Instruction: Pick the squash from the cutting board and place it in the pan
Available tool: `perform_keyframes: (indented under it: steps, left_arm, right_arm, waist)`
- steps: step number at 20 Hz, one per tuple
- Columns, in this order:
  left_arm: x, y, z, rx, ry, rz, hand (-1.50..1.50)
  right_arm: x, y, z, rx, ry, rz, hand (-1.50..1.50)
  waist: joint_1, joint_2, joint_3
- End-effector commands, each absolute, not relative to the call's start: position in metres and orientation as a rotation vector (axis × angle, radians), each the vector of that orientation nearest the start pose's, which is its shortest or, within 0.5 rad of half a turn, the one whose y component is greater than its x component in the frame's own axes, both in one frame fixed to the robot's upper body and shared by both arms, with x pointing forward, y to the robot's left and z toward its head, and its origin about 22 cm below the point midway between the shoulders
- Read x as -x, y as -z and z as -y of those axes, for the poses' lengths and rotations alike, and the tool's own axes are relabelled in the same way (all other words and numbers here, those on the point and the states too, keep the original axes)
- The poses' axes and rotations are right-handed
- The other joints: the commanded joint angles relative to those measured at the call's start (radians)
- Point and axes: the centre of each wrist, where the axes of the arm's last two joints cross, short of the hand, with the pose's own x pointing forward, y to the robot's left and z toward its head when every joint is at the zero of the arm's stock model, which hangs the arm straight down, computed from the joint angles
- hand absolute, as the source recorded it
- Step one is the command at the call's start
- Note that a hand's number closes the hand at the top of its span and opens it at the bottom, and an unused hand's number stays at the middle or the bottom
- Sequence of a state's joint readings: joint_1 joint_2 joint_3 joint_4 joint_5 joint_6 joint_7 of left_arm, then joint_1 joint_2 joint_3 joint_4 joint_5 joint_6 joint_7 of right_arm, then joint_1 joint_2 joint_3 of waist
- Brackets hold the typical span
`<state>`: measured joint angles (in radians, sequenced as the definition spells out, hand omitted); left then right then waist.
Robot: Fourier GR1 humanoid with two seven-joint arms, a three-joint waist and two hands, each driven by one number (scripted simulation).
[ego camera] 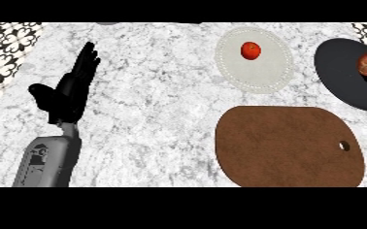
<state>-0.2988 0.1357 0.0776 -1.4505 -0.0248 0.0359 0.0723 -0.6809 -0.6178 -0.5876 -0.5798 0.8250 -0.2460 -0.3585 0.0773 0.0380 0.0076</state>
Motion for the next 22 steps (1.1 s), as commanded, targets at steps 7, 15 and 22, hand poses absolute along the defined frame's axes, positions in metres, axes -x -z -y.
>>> perform_keyframes:
  steps: [7, 15, 22]
  left_arm:
    - [-0.312, -0.060, -0.245, -0.103, 0.111, 1.675, 0.00]
    - [-0.313, -0.059, -0.254, -0.138, 0.110, 1.682, 0.00]
    - [-0.309, -0.053, -0.253, -0.165, 0.089, 1.661, 0.00]
  right_arm:
    - [-0.343, -0.049, 0.474, 0.967, -0.336, 1.322, -1.50]
    - [-0.336, -0.046, 0.482, 0.786, -0.340, 1.390, -1.50]
    - [-0.333, -0.052, 0.491, 0.744, -0.042, 1.626, -1.50]
  waist:
    - [0.035, 0.010, 0.004]
    - [0.021, 0.011, 0.005]
    - [-0.007, -0.003, 0.004]
